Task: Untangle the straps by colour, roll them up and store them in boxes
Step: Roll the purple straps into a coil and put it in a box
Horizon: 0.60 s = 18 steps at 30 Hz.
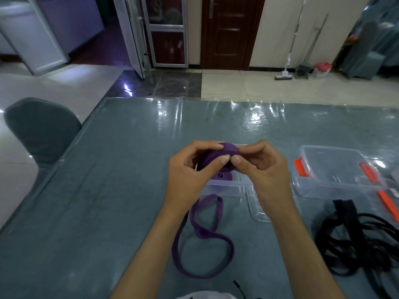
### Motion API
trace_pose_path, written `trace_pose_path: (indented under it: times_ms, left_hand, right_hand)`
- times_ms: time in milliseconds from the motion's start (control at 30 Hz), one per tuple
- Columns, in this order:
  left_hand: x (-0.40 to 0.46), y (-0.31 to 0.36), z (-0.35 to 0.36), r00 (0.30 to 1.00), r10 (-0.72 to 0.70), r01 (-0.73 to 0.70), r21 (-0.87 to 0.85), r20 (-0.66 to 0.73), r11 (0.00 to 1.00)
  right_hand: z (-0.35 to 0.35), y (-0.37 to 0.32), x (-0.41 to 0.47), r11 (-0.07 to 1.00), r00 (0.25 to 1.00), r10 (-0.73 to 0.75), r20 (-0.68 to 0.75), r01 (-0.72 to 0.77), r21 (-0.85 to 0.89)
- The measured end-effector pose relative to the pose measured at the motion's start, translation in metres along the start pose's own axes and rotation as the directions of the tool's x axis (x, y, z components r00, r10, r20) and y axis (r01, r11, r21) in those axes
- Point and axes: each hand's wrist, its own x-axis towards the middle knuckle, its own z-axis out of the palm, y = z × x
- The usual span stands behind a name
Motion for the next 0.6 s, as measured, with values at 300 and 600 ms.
trace_pose_path:
  times_ms: [300,600]
  left_hand:
    - [0.006,0.007,-0.016,0.999,-0.023,0.022,0.056,0.029,0.998]
    - [-0.002,0.009,-0.020,0.993,-0.099,0.101,-0.028,0.067,0.994]
  right_hand:
    - [0.005,0.003,-0.008,0.998,0.999,-0.017,0.034,0.015,0.054]
    - [0.013,0.000,-0.015,0.995,0.995,-0.095,0.008,0.095,0.014]
